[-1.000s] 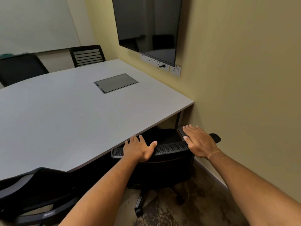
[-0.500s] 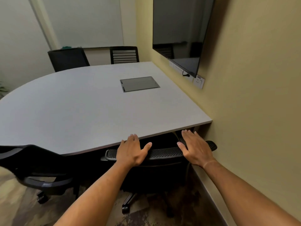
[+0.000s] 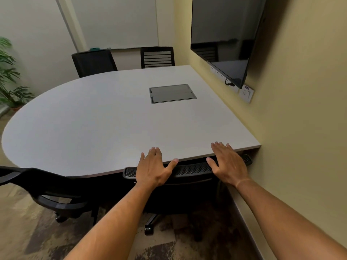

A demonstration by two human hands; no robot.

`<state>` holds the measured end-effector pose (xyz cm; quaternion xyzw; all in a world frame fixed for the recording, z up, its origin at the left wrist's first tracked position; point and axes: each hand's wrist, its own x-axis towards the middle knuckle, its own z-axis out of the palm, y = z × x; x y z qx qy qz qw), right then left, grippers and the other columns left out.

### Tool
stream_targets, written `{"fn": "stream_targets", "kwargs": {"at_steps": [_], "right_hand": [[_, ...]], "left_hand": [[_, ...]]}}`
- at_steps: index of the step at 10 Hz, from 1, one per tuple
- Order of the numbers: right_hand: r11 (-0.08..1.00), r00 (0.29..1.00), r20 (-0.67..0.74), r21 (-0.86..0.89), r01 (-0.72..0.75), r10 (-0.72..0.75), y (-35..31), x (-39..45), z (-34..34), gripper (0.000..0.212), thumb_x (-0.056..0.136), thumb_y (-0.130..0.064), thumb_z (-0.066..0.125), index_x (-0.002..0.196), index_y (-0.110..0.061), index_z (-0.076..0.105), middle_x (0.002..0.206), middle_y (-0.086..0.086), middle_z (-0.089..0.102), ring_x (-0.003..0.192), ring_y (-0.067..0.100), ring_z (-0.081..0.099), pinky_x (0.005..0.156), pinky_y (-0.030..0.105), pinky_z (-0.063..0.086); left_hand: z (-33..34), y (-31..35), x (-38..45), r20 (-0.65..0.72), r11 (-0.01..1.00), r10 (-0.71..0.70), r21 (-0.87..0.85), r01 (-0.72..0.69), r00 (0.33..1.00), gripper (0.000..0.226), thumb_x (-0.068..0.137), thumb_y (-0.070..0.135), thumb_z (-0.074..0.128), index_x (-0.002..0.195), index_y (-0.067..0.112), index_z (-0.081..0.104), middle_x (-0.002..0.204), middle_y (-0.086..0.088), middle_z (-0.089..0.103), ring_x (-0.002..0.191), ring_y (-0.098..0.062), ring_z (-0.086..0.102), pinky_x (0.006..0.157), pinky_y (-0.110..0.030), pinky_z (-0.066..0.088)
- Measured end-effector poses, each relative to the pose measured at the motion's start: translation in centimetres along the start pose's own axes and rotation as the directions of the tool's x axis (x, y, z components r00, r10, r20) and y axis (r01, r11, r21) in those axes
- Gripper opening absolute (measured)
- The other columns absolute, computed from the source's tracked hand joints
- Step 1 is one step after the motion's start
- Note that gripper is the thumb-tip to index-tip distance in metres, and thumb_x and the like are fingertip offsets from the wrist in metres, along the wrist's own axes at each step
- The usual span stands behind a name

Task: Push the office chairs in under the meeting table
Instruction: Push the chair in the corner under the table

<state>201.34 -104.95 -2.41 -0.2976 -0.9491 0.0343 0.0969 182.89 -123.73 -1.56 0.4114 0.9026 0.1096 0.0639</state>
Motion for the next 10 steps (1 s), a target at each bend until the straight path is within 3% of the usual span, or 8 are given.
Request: {"fn": "stream_targets", "kwargs": {"at_steps": [6,9,10], "right_hand": [[0.999,0.999,-0.014,-0.016,0.037,-0.038,3.4,8.1,2.0,0.079,0.087,-0.057,0.022,0.145,-0.007,0.04,0.149,0.018,0.042,0.141,0.028,0.034,0.12,0.043,0.017],[0.999,0.998,0.056,-0.045,-0.02,0.022,2.1,7.7,0.7,0.074,0.095,-0.054,0.017,0.154,-0.01,0.009,0.161,0.016,0.015,0.149,0.027,0.009,0.121,0.043,0.0],[1.0,1.0,-0.012,0.009,-0.007,0.008,0.0,8.3,-1.2,0.086,0.088,-0.066,0.01,0.155,-0.012,0.003,0.162,0.015,0.008,0.15,0.025,0.003,0.122,0.042,-0.001]], "left_hand": [[0.5,1.1,6.5,-0.058,1.0,-0.029,-0.011,0.028,0.998,0.102,0.082,0.081,0.014,0.153,0.008,0.021,0.161,-0.012,0.02,0.149,-0.021,0.016,0.122,-0.042,0.005],[-0.8,0.8,5.3,-0.033,0.998,0.05,-0.027,-0.051,0.998,0.1,0.083,0.079,0.021,0.155,0.011,0.008,0.163,-0.013,0.009,0.151,-0.019,0.002,0.121,-0.039,-0.008],[-2.9,0.0,5.4,-0.095,0.998,0.056,0.008,-0.056,0.994,0.104,0.076,0.08,0.011,0.155,0.013,-0.003,0.163,-0.012,-0.001,0.15,-0.019,-0.007,0.12,-0.039,-0.012]]}}
